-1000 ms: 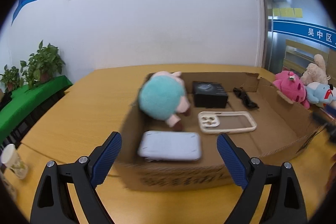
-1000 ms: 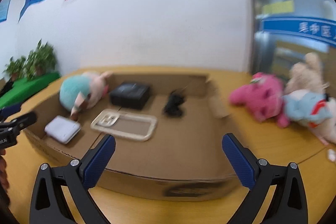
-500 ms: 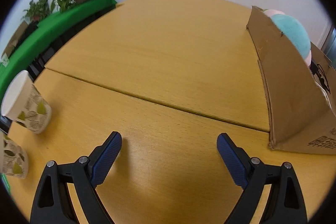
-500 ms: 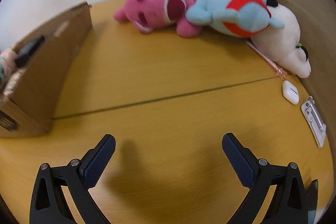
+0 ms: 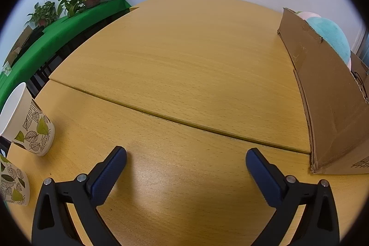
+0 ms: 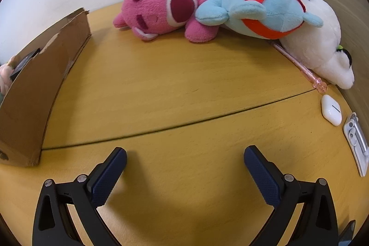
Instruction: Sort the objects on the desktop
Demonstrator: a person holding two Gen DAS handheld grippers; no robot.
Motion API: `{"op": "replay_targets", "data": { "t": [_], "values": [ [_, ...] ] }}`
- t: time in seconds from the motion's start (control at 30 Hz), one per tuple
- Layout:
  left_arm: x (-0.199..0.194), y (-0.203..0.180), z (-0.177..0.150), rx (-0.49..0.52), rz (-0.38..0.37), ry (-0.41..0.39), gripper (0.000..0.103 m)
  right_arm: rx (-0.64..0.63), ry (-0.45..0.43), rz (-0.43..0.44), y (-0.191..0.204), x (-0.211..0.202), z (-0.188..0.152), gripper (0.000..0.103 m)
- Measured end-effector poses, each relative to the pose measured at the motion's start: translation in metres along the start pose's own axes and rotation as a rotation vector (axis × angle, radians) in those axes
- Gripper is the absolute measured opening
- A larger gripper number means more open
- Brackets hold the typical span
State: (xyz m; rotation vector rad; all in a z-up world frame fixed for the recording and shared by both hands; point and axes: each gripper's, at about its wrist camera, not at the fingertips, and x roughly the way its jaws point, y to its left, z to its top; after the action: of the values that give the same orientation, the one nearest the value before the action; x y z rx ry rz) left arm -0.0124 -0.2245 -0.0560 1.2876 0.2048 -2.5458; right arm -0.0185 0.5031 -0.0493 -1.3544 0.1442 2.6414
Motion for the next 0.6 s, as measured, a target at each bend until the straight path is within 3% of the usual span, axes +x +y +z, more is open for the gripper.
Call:
{"op": "replay_targets", "data": {
  "t": [0.23, 0.6],
  "values": [
    [0.0029, 0.0079, 0.0031, 0.059, -0.046, -0.001, 0.103, 0.006, 0.0, -0.005, -0.0005, -0.0008, 0.0001, 0.103],
    [0.0034, 0.0076, 0.0026, 0.061, -0.048, -0.001, 0.103, 0.006, 0.001, -0.006, 0.0004, -0.0017, 0.0004, 0.103]
  ]
}}
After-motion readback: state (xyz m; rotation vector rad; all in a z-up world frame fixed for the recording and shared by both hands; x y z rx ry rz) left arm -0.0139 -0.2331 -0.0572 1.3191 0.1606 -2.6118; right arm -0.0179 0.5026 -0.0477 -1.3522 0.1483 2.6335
